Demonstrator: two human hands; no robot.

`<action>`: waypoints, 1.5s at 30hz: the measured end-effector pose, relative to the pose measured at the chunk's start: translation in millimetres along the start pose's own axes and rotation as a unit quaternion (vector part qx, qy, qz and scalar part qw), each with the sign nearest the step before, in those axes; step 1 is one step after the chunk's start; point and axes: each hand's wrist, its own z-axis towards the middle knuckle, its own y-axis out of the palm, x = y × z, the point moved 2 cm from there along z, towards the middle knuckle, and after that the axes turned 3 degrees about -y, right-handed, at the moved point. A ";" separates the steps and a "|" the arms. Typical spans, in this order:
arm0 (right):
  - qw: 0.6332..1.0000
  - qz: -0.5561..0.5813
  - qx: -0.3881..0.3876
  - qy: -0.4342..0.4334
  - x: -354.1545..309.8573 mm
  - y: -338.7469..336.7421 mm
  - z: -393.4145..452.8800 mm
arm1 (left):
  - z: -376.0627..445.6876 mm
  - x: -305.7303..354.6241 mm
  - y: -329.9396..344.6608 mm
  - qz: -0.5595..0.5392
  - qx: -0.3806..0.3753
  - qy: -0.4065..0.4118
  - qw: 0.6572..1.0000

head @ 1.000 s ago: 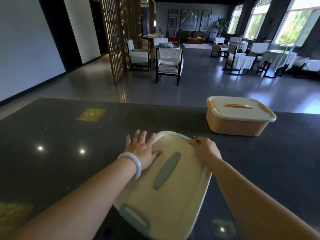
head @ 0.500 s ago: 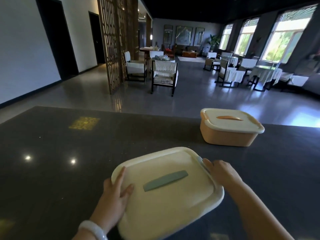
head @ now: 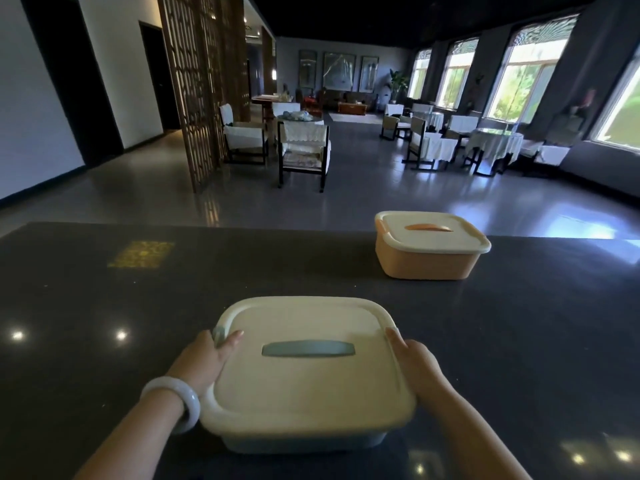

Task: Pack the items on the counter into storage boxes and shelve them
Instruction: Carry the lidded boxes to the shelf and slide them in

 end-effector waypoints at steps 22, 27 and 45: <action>0.968 0.227 0.069 0.082 113.7 -104.7 -96.7 | -89.6 37.7 95.0 -0.156 -0.015 0.048 0.987; 0.950 0.263 0.132 0.106 185.3 -185.5 -123.4 | -131.8 110.7 172.7 -0.160 -0.043 0.095 0.981; 0.832 0.329 0.420 0.149 444.5 -475.7 -267.3 | -331.8 361.9 507.7 -0.157 -0.322 0.272 0.893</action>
